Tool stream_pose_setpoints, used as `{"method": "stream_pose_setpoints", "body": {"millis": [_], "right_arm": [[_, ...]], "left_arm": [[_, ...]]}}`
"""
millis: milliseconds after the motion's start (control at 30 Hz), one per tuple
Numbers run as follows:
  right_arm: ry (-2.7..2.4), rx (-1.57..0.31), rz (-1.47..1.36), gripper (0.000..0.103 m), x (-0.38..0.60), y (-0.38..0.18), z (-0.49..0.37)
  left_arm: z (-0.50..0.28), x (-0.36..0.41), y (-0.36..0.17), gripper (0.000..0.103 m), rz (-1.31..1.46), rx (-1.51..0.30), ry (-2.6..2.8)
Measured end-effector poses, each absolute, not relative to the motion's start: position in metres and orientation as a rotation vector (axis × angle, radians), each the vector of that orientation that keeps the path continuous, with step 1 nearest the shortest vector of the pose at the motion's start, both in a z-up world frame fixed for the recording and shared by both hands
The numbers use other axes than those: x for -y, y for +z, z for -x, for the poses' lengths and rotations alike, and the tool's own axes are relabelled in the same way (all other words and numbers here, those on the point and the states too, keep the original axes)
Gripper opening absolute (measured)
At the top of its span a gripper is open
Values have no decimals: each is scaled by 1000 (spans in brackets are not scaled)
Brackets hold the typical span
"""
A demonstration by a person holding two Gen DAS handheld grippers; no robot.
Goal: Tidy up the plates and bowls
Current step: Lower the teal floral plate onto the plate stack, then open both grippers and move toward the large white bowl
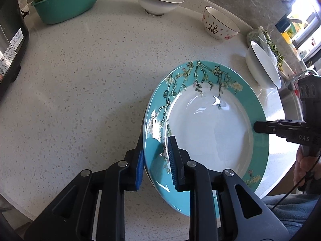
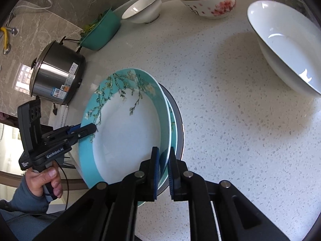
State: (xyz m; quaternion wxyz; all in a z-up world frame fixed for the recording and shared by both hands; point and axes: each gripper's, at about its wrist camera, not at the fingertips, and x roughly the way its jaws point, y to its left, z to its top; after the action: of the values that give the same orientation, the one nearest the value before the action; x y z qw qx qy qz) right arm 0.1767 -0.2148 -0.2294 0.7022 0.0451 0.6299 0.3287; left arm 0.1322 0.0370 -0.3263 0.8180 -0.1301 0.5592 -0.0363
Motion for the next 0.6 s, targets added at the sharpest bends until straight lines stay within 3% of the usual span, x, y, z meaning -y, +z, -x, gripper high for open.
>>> {"method": "stream_pose_setpoints", "body": {"millis": [67,133,167,333,433,600], "right_arm": [[725,-1393,-103,19,214,-228,-174],[722,-1383,-106,23,214,-227,-172],[721,-1379,-108,27,213,-227,-171],[708,-1363,-142,41,212,-224,-168],[673,-1329,-171,63,218,-216,-168],[577,-1244,-313,66,263,-194,-172]], "left_arm": [[-133,-40,-327,28,275,-1198,-71],[-131,-46,-327,65,283,-1198,-65],[-130,-48,-325,70,284,-1191,-64],[-132,-66,-315,77,289,-1175,-52],[-136,-78,-303,88,303,-1151,-56],[-158,-76,-271,91,336,-1086,-135]]}}
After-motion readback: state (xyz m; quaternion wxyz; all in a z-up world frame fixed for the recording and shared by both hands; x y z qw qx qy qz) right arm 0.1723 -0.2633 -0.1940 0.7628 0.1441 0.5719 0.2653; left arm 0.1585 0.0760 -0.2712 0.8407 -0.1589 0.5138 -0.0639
